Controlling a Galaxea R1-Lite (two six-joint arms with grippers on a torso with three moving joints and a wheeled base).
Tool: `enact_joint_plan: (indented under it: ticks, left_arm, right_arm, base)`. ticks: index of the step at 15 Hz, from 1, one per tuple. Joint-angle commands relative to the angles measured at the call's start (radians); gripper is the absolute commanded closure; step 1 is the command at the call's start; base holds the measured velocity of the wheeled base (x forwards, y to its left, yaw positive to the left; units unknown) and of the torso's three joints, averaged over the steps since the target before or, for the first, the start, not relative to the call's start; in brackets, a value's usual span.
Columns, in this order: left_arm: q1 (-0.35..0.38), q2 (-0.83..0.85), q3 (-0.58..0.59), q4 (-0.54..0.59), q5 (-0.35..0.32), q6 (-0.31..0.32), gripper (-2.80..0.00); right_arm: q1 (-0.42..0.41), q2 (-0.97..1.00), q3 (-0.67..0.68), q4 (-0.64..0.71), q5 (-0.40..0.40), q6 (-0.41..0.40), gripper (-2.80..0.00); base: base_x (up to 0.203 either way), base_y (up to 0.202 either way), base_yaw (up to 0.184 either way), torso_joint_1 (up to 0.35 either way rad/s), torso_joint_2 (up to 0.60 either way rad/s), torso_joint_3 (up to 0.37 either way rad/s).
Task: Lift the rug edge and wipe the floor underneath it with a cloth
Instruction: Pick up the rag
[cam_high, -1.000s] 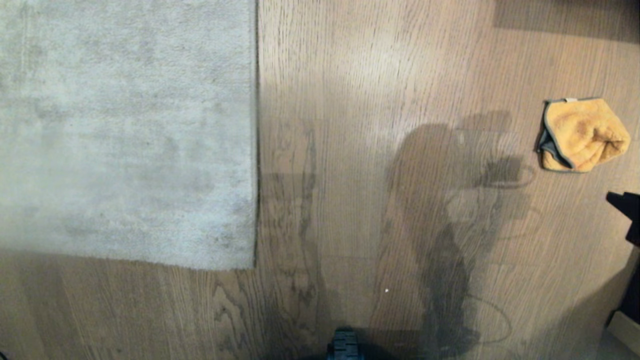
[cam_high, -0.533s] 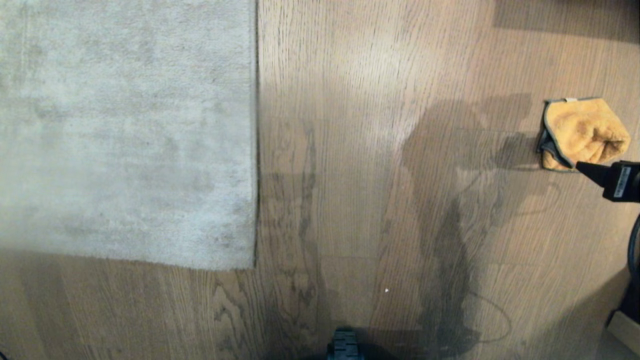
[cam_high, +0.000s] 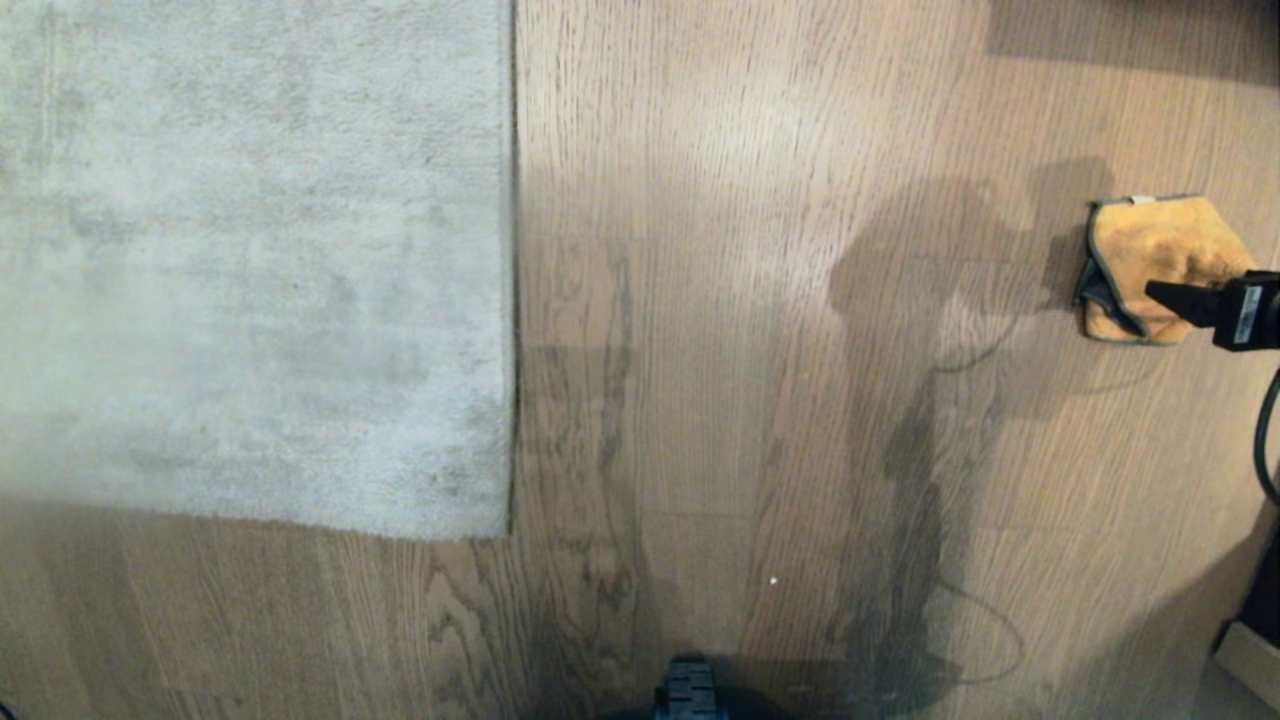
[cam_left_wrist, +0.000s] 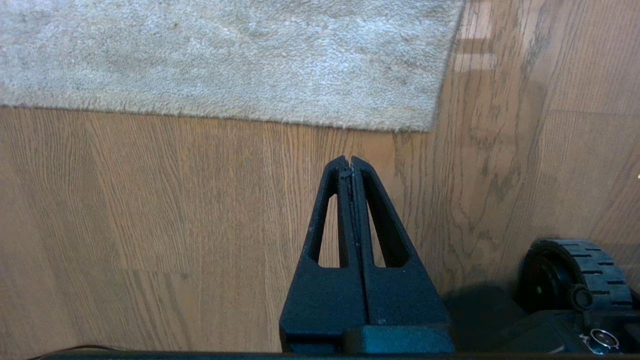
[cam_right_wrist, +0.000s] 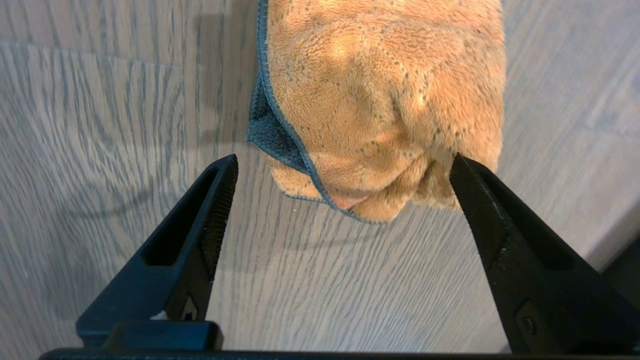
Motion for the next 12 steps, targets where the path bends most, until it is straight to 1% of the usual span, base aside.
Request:
enact_joint_plan:
  ticks: [1, 4, 5, 7, 12]
  left_arm:
    - [0.000, 0.000, 0.000, -0.001, 0.001, 0.000, 0.00]
    - [0.000, 0.000, 0.000, 0.001, 0.001, 0.000, 0.00]
    - [0.000, 0.000, 0.000, 0.000, 0.001, 0.000, 0.00]
    - [0.000, 0.000, 0.000, 0.000, 0.001, 0.000, 0.00]
    - [0.000, 0.000, 0.000, -0.001, 0.001, 0.000, 0.00]
  right_arm:
    - [-0.029, 0.028, -0.013, -0.004, 0.060, -0.024, -2.80]
    - [-0.069, 0.064, -0.033, -0.015, 0.210, -0.073, -2.80]
    - [-0.080, 0.078, -0.048, -0.016, 0.242, -0.082, -2.80]
    - [-0.085, 0.108, -0.080, -0.016, 0.255, -0.086, -2.80]
    - [-0.106, 0.169, -0.137, -0.028, 0.255, -0.088, -2.80]
  base:
    - [0.000, 0.000, 0.000, 0.000, 0.00, 0.000]
    - [0.000, 0.000, 0.000, 0.000, 0.00, 0.000]
    - [0.000, 0.000, 0.000, 0.000, 0.00, 0.000]
    - [0.000, 0.000, 0.000, 0.000, 0.00, 0.000]
    - [0.000, 0.000, 0.000, 0.000, 0.00, 0.000]
